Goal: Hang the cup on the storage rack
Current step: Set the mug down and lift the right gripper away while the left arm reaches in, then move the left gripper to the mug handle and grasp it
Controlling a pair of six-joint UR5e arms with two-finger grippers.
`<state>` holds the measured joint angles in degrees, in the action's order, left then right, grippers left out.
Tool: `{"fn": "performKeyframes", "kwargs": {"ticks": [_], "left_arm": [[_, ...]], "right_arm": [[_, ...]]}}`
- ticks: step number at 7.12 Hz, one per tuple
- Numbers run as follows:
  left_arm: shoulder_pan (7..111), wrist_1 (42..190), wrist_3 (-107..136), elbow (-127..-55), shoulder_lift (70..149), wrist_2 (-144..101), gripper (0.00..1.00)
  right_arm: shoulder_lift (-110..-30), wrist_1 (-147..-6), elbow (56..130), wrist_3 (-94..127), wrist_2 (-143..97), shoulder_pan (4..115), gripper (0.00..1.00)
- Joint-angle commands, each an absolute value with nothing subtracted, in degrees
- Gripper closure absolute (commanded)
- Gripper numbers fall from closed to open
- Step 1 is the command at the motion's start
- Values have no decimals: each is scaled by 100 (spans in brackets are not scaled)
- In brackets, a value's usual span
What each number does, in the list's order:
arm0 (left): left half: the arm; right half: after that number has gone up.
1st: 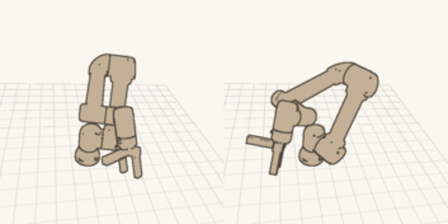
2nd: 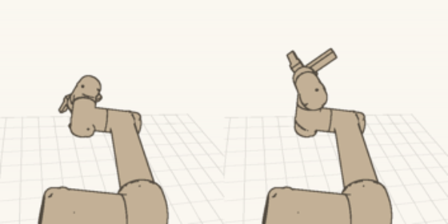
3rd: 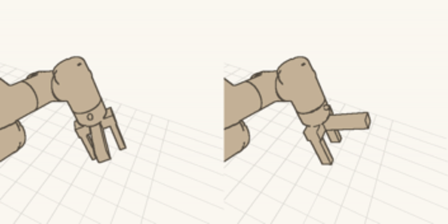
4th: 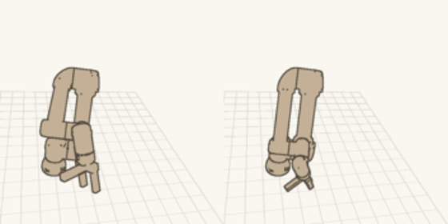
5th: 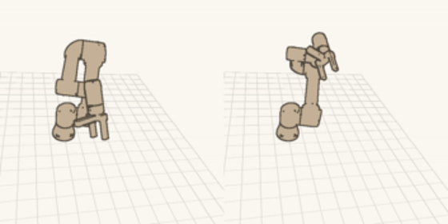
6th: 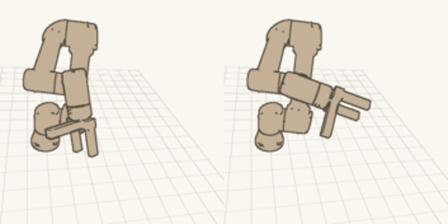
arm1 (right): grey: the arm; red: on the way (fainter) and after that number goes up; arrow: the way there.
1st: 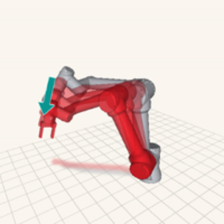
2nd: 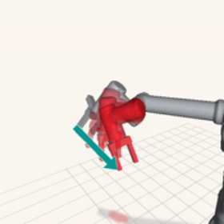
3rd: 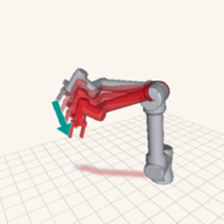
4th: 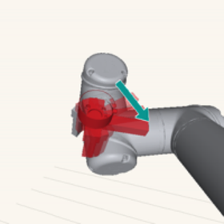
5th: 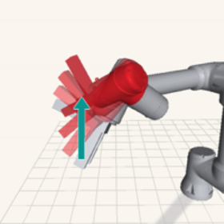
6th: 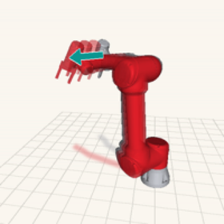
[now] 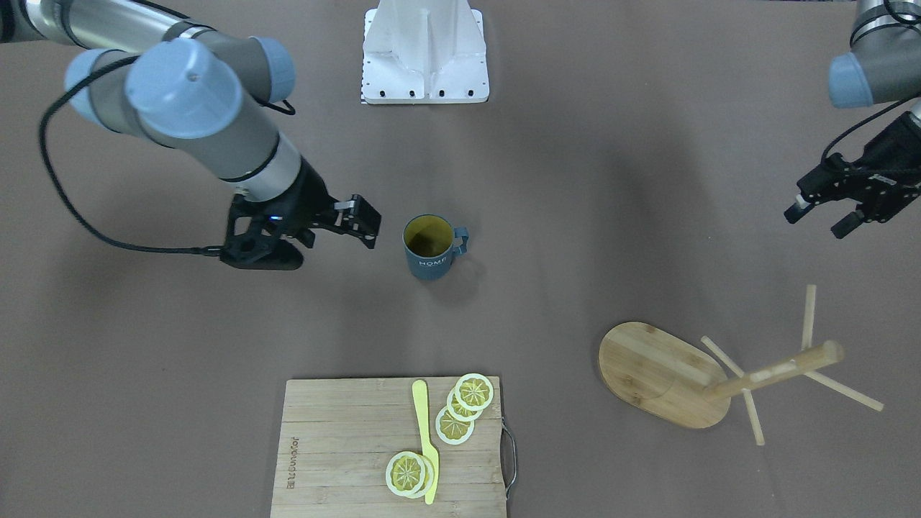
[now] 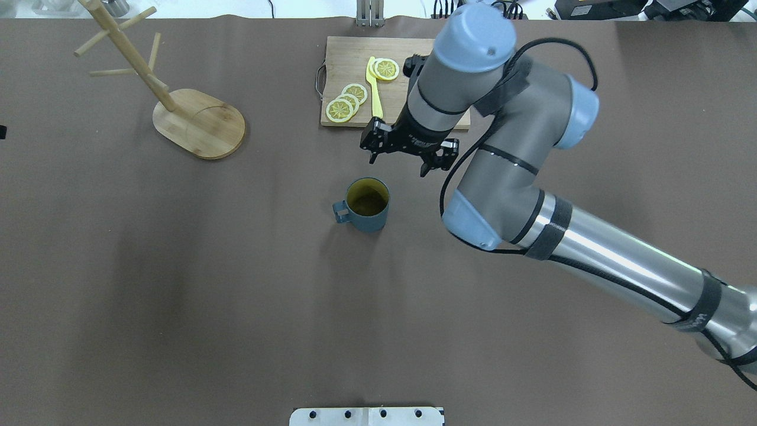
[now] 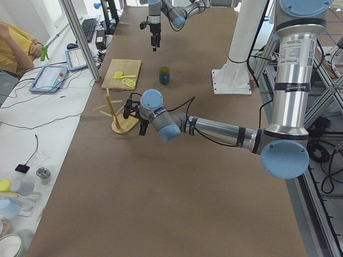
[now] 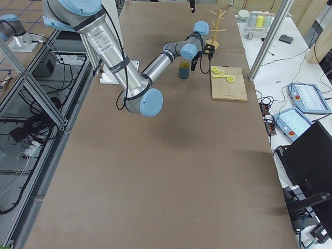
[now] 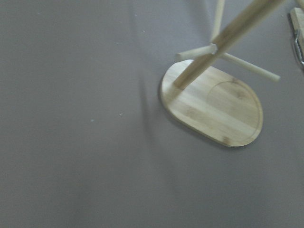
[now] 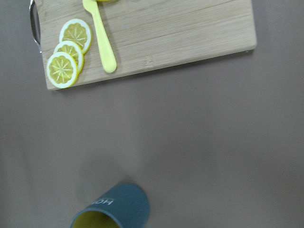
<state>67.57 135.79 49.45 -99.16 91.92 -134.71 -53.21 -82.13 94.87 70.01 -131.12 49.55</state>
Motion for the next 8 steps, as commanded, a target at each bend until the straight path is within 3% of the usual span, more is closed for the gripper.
{"fn": "performKeyframes", "kwargs": {"ticks": [1,4,6,8], "left_arm": [[5657,13711,5299,-10387,9472,-12477,3],[4029,13711,5230,-10232,10586,-10813,32],[3771,14164,4192,-9558,11274,-10828,17],[3544,15803,3560,-8400,11486,-10828,17]], "right_arm": [[-6079,-8218,9686,5955,-13534,5745,0],[-6468,-8218,9721,5493,-13562,6143,0],[-6582,-8209,9712,5406,-13544,6301,0],[-6697,-8209,9712,5221,-13483,6363,0]]}}
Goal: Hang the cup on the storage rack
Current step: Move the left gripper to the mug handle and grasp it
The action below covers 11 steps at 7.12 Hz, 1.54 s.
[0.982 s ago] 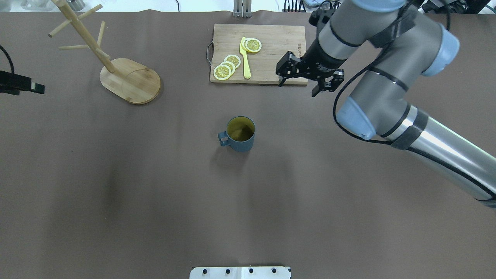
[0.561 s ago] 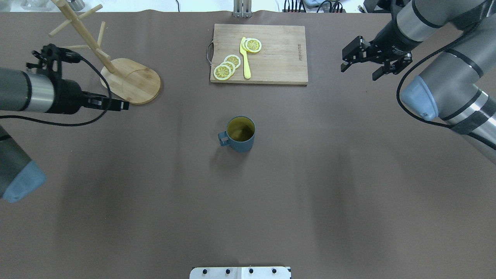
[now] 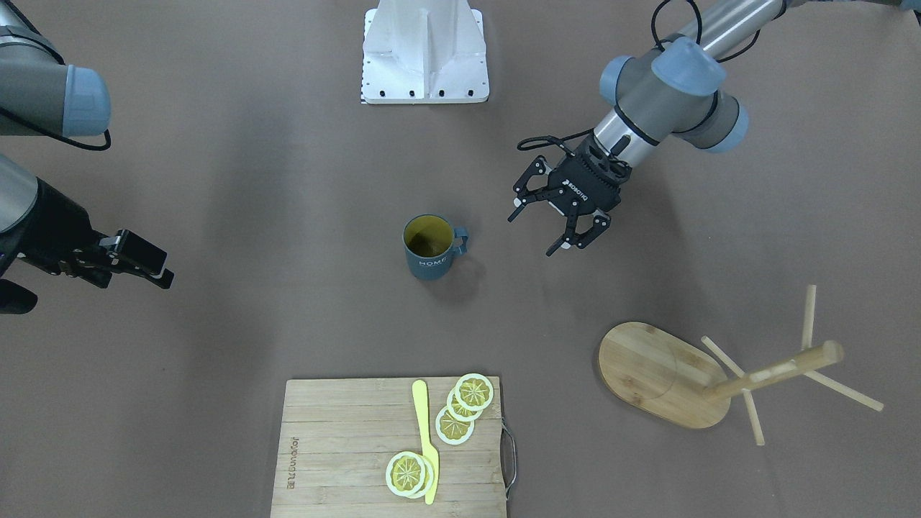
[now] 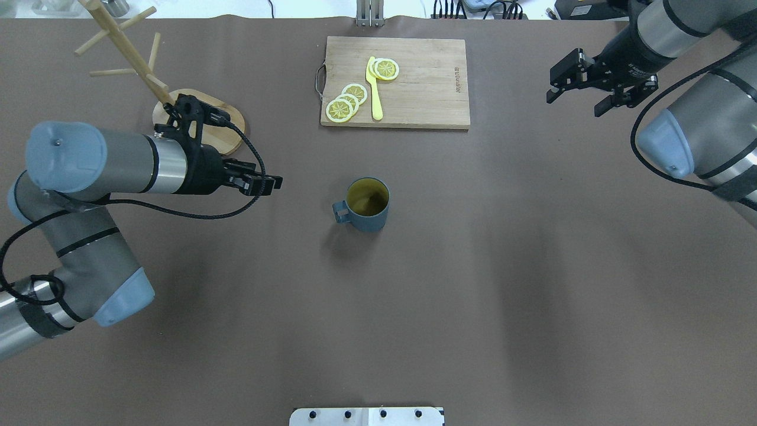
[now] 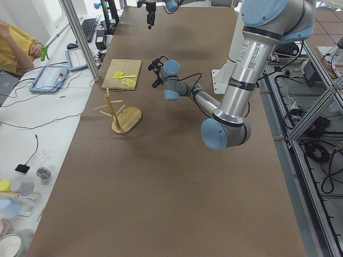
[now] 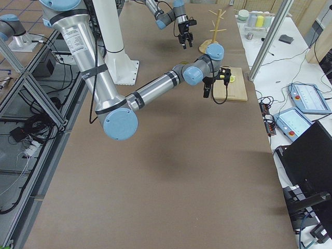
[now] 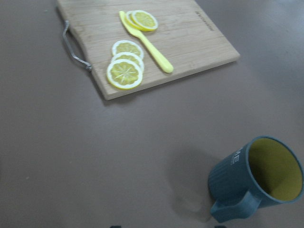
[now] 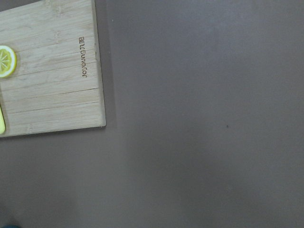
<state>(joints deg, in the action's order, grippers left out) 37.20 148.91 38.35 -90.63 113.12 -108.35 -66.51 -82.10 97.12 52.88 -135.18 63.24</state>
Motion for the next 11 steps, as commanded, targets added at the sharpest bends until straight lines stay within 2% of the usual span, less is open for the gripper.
{"fn": "performKeyframes", "kwargs": {"ticks": [1,3,5,9,11], "left_arm": [[3464,16220,3533,-8133,11557,-10828,3],[3279,16486,3472,-7981,11592,-10828,4],[3200,17181,2884,-7447,11864,-10828,5],[3138,17191,2865,-7304,12032,-10451,11],[3024,17235,2865,-7233,12032,-10433,20]], "right_arm": [[-6706,-8209,9712,5221,-13482,6381,0],[-6724,-8200,9712,5186,-13474,6390,0],[-6715,-8191,9712,5151,-13465,6425,0],[-6715,-8191,9765,5124,-13333,6434,0],[-6724,-8191,9765,5115,-13324,6442,0]]}}
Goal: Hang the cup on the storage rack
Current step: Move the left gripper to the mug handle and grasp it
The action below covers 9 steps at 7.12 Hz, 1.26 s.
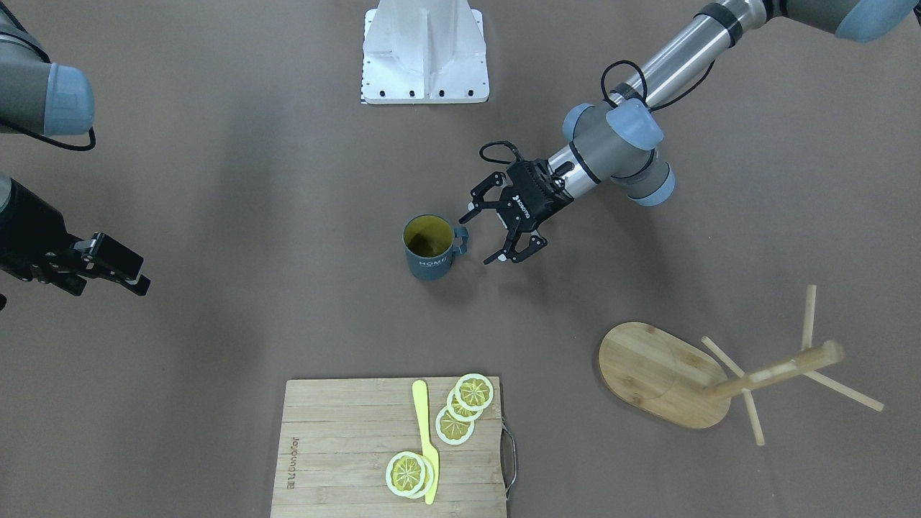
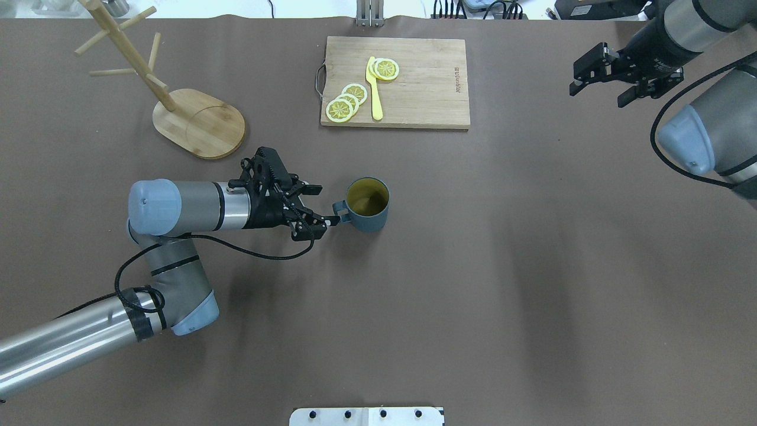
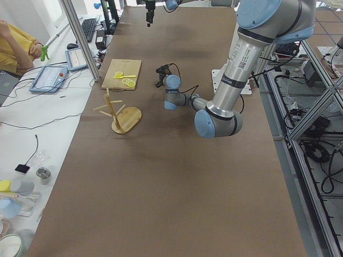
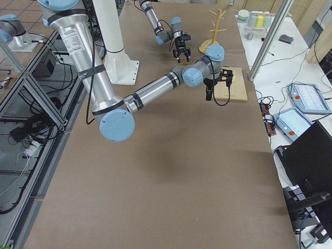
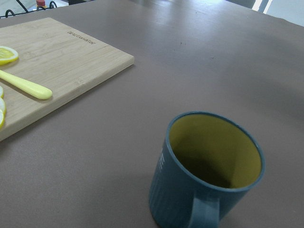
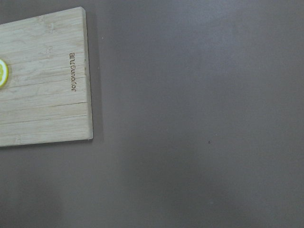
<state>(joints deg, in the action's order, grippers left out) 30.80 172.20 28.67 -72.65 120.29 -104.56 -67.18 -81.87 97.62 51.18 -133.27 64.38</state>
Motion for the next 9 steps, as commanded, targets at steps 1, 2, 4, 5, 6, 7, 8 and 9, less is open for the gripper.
{"fn": "performKeyframes", "kwargs": {"ticks": [1,2,4,5,6,7,8,9], "left_arm": [[2980,17244,2865,-7207,12041,-10346,23],[2866,17235,2865,-7198,12067,-10136,24],[2734,17235,2865,-7102,12103,-9949,37],[2733,17235,2865,-7075,12103,-9949,47],[2733,17235,2874,-7075,12103,-9941,61],[2716,17227,2874,-7040,12094,-9766,77],[2611,17218,2926,-7040,12085,-9512,89],[2602,17218,2962,-7057,12094,-9458,100]], "right_arm": [[-6724,-8200,9765,5115,-13324,6434,0],[-6724,-8200,9765,5115,-13324,6434,0],[-6715,-8209,9765,5115,-13342,6434,0],[-6724,-8209,9765,5115,-13342,6425,0],[-6724,-8209,9765,5115,-13350,6425,0],[-6715,-8209,9765,5115,-13368,6425,0],[-6715,-8209,9765,5115,-13386,6425,0],[-6715,-8209,9791,5115,-13394,6434,0]]}}
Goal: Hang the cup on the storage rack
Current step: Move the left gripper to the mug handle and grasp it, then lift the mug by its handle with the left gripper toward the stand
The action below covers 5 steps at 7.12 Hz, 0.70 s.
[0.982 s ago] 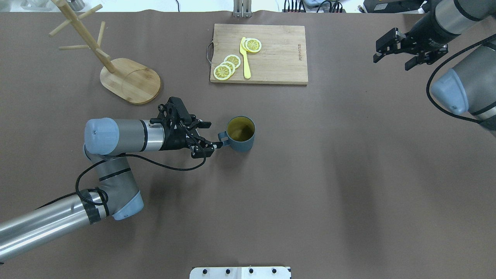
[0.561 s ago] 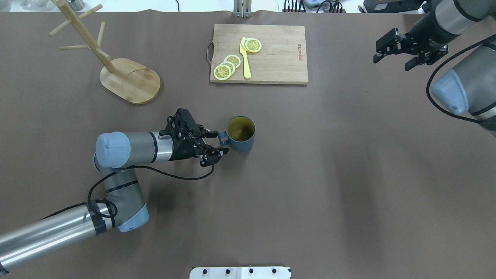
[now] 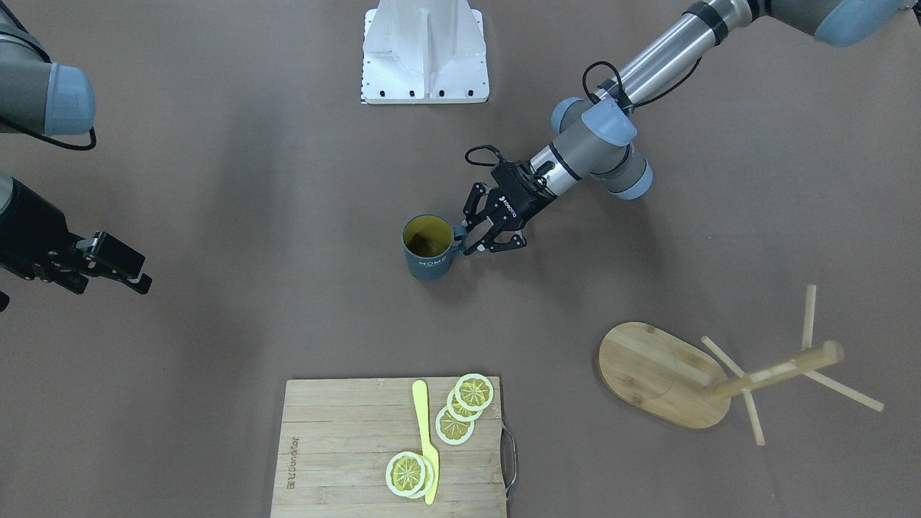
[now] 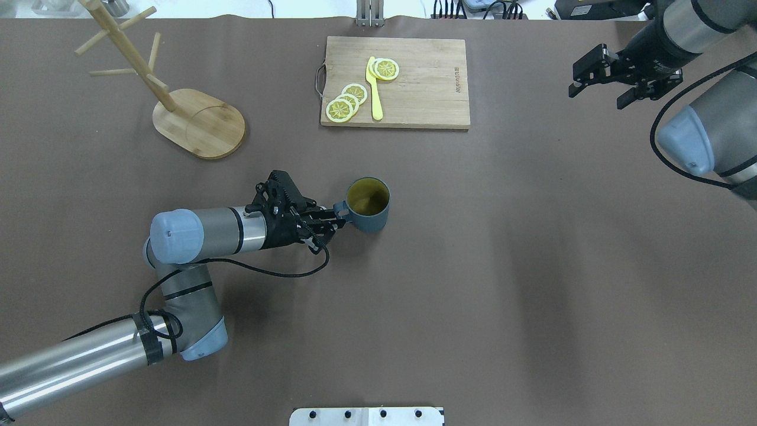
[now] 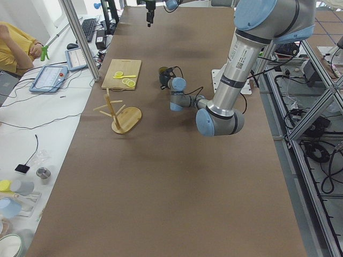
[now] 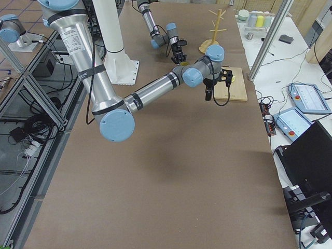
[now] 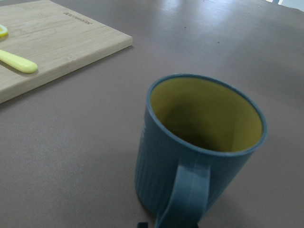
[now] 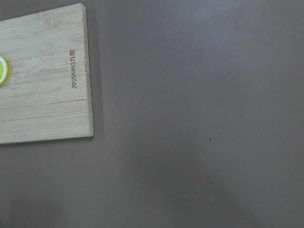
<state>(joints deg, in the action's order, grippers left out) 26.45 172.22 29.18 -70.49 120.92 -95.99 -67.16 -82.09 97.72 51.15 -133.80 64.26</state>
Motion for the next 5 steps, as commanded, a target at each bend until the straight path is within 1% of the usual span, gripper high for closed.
{"fn": "performKeyframes", "kwargs": {"ticks": [1,3,4,5], "left_arm": [[2602,17235,3362,-7119,12076,-9457,100],[2750,17244,3961,-7303,12033,-9448,100],[3003,17270,4503,-7408,11954,-9448,100],[3345,17288,5231,-7618,11710,-9440,100]], "right_arm": [[-6715,-8218,9808,5115,-13395,6434,0],[-6732,-8218,9843,5115,-13412,6521,0],[-6776,-8218,9844,5115,-13412,6548,0],[-6785,-8218,9852,5115,-13412,6574,0]]}}
